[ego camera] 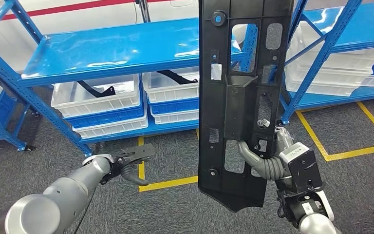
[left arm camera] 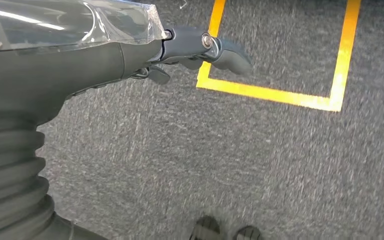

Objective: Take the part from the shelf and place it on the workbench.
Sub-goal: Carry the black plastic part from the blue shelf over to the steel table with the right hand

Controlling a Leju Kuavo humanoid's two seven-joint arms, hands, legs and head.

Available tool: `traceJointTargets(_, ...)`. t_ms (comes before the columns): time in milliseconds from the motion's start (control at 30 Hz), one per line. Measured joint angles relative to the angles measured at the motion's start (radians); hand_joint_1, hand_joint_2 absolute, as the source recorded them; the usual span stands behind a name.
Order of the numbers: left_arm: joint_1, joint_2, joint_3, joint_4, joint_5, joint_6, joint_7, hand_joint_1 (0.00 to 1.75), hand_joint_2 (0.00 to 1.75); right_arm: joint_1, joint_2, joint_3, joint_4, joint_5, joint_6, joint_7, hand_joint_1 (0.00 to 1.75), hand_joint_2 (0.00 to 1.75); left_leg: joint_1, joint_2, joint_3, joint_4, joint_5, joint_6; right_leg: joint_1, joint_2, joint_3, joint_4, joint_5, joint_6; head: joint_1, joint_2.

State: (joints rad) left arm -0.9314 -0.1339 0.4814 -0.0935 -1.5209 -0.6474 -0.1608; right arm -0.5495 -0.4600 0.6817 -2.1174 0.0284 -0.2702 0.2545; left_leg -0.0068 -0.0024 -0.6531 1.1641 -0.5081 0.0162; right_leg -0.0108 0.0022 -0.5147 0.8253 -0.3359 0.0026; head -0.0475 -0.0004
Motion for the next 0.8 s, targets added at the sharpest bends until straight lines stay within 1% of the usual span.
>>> traceJointTargets(33, 0.0, -0.003, -0.002, 0.0, 0.0, 0.0, 0.001, 0.0, 1.75, 0.0, 0.0, 0.0, 0.0, 0.0, -0.002, 0.002, 1.75, 1.75, 0.002, 0.0, -0.008, 0.033, -0.005, -0.001, 0.0, 0.001, -0.007, 0.0, 0.006, 0.001, 0.0, 0.0)
traceJointTargets(67, 0.0, -0.006, -0.004, 0.0, 0.0, 0.0, 0.002, 0.0, 1.75, 0.001, -0.001, 0.0, -0.002, 0.001, -0.003, 0.004, 1.75, 1.75, 0.002, 0.0, 0.008, 0.019, 0.01, 0.001, 0.001, 0.004, -0.013, 0.0, 0.011, 0.002, 0.0, 0.0)
traceJointTargets(100, -0.001, -0.009, -0.007, 0.0, 0.0, 0.0, 0.001, 0.0, 1.75, 0.001, -0.004, 0.0, -0.004, 0.001, -0.006, 0.008, 1.75, 1.75, 0.0, -0.001, 0.046, -0.04, 0.04, 0.007, 0.002, 0.006, -0.017, 0.0, 0.016, 0.003, 0.0, 0.0)
traceJointTargets(167, -0.007, -0.016, -0.014, 0.0, 0.0, 0.0, 0.0, 0.0, 1.75, 0.001, -0.012, -0.003, -0.015, 0.003, -0.014, 0.019, 1.75, 1.75, -0.008, -0.003, 0.155, -0.211, 0.1, 0.026, 0.005, 0.008, -0.022, -0.001, 0.025, 0.006, 0.0, 0.0)
traceJointTargets(200, -0.012, -0.021, -0.018, -0.001, 0.001, 0.0, 0.0, 0.0, 1.75, 0.003, -0.019, -0.006, -0.022, 0.004, -0.019, 0.027, 1.75, 1.75, -0.012, -0.004, 0.197, -0.28, 0.117, 0.034, 0.006, 0.007, -0.023, -0.001, 0.029, 0.01, 0.0, 0.0)
traceJointTargets(233, -0.005, -0.027, -0.021, -0.001, 0.007, 0.0, 0.007, 0.0, 1.75, 0.006, -0.026, -0.01, -0.031, 0.01, -0.025, 0.039, 1.75, 1.75, -0.017, -0.004, 0.222, -0.322, 0.123, 0.039, 0.006, 0.006, -0.024, -0.002, 0.034, 0.014, 0.0, 0.0)
traceJointTargets(267, 0.018, -0.035, -0.019, -0.001, 0.031, 0.013, 0.028, 0.0, 1.75, 0.01, -0.034, -0.014, -0.042, 0.022, -0.033, 0.056, 1.75, 1.75, -0.021, -0.003, 0.235, -0.345, 0.125, 0.042, 0.005, 0.006, -0.024, -0.004, 0.039, 0.019, 0.0, 0.0)
traceJointTargets(300, 0.07, -0.043, -0.007, -0.002, 0.08, 0.058, 0.067, 0.0, 1.75, 0.015, -0.041, -0.017, -0.055, 0.042, -0.043, 0.077, 1.75, 1.75, -0.022, -0.001, 0.242, -0.363, 0.124, 0.044, 0.004, 0.007, -0.021, -0.006, 0.042, 0.024, 0.0, 0.0)
traceJointTargets(333, 0.157, -0.05, 0.014, -0.002, 0.159, 0.152, 0.12, 0.0, 1.75, 0.022, -0.049, -0.019, -0.07, 0.066, -0.053, 0.097, 1.75, 1.75, -0.024, 0.003, 0.254, -0.379, 0.125, 0.046, 0.002, 0.008, -0.019, -0.003, 0.036, 0.029, 0.0, 0.0)
traceJointTargets(367, 0.259, -0.055, 0.044, -0.004, 0.251, 0.288, 0.178, 0.0, 1.75, 0.028, -0.056, -0.021, -0.086, 0.086, -0.061, 0.111, 1.75, 1.75, -0.023, 0.011, 0.265, -0.392, 0.126, 0.049, 0.001, 0.009, -0.024, 0.016, 0.016, 0.033, 0.001, 0.0)
traceJointTargets(400, 0.376, -0.058, 0.077, -0.004, 0.336, 0.437, 0.228, 0.0, 1.75, 0.034, -0.065, -0.025, -0.1, 0.1, -0.067, 0.117, 1.75, 1.75, -0.022, 0.022, 0.273, -0.4, 0.129, 0.052, 0.002, 0.009, -0.043, 0.061, -0.02, 0.038, 0.001, 0.0)
traceJointTargets(433, 0.488, -0.058, 0.11, -0.005, 0.401, 0.55, 0.264, 0.0, 1.75, 0.039, -0.073, -0.03, -0.113, 0.105, -0.069, 0.118, 1.75, 1.75, -0.02, 0.033, 0.271, -0.399, 0.131, 0.054, 0.002, 0.007, -0.075, 0.133, -0.066, 0.043, 0.001, 0.0)
traceJointTargets(467, 0.581, -0.056, 0.138, -0.008, 0.438, 0.604, 0.288, 0.0, 1.75, 0.043, -0.081, -0.036, -0.124, 0.104, -0.07, 0.117, 1.75, 1.75, -0.019, 0.041, 0.262, -0.394, 0.132, 0.056, 0.002, 0.005, -0.115, 0.223, -0.111, 0.047, 0.001, 0.0)
traceJointTargets(500, 0.654, -0.053, 0.162, -0.01, 0.457, 0.608, 0.303, 0.0, 1.75, 0.048, -0.089, -0.04, -0.132, 0.101, -0.07, 0.114, 1.75, 1.75, -0.018, 0.045, 0.251, -0.389, 0.133, 0.057, 0.0, 0.003, -0.151, 0.304, -0.143, 0.05, 0.001, 0.0)
traceJointTargets(533, 0.7, -0.05, 0.183, -0.013, 0.468, 0.584, 0.31, 0.0, 1.75, 0.051, -0.096, -0.044, -0.137, 0.099, -0.069, 0.113, 1.75, 1.75, -0.017, 0.044, 0.242, -0.384, 0.134, 0.058, -0.003, 0.002, -0.173, 0.356, -0.158, 0.051, 0.001, 0.0)
traceJointTargets(567, 0.724, -0.048, 0.199, -0.016, 0.475, 0.564, 0.315, 0.0, 1.75, 0.054, -0.101, -0.046, -0.14, 0.098, -0.069, 0.112, 1.75, 1.75, -0.016, 0.04, 0.236, -0.38, 0.135, 0.058, -0.004, 0.001, -0.178, 0.376, -0.157, 0.051, 0.001, 0.0)
traceJointTargets(600, 0.735, -0.047, 0.216, -0.017, 0.48, 0.553, 0.321, 0.0, 1.75, 0.055, -0.105, -0.047, -0.143, 0.099, -0.068, 0.112, 1.75, 1.75, -0.015, 0.034, 0.232, -0.378, 0.137, 0.057, -0.005, 0.001, -0.163, 0.355, -0.143, 0.051, 0.001, 0.0)
traceJointTargets(633, 0.74, -0.047, 0.234, -0.018, 0.484, 0.551, 0.328, 0.0, 1.75, 0.057, -0.109, -0.049, -0.148, 0.102, -0.069, 0.114, 1.75, 1.75, -0.013, 0.028, 0.231, -0.377, 0.138, 0.055, -0.005, 0.001, -0.128, 0.299, -0.119, 0.05, 0.001, 0.0)
traceJointTargets(667, 0.744, -0.047, 0.253, -0.019, 0.488, 0.552, 0.336, 0.0, 1.75, 0.059, -0.112, -0.052, -0.155, 0.108, -0.071, 0.117, 1.75, 1.75, -0.011, 0.022, 0.232, -0.377, 0.14, 0.052, -0.006, 0.001, -0.08, 0.221, -0.092, 0.05, 0.002, 0.0)
traceJointTargets(700, 0.749, -0.046, 0.273, -0.021, 0.492, 0.552, 0.343, 0.0, 1.75, 0.062, -0.117, -0.058, -0.165, 0.116, -0.074, 0.124, 1.75, 1.75, -0.011, 0.015, 0.231, -0.374, 0.14, 0.049, -0.006, 0.001, -0.024, 0.133, -0.069, 0.051, 0.002, 0.0)
traceJointTargets(733, 0.754, -0.046, 0.293, -0.023, 0.495, 0.553, 0.348, 0.0, 1.75, 0.068, -0.125, -0.066, -0.177, 0.125, -0.077, 0.132, 1.75, 1.75, -0.012, 0.01, 0.229, -0.37, 0.14, 0.045, -0.007, 0.001, 0.019, 0.062, -0.053, 0.049, 0.002, 0.0)
traceJointTargets(767, 0.759, -0.045, 0.312, -0.026, 0.495, 0.554, 0.352, 0.0, 1.75, 0.075, -0.132, -0.076, -0.188, 0.133, -0.081, 0.139, 1.75, 1.75, -0.013, 0.005, 0.226, -0.366, 0.141, 0.04, -0.006, 0.001, 0.044, 0.02, -0.046, 0.045, 0.001, 0.0)
traceJointTargets(800, 0.763, -0.043, 0.329, -0.028, 0.493, 0.555, 0.353, 0.0, 1.75, 0.085, -0.141, -0.088, -0.2, 0.139, -0.084, 0.145, 1.75, 1.75, -0.014, 0.001, 0.222, -0.363, 0.143, 0.035, -0.004, 0.001, 0.052, 0.004, -0.043, 0.041, 0.001, 0.0)
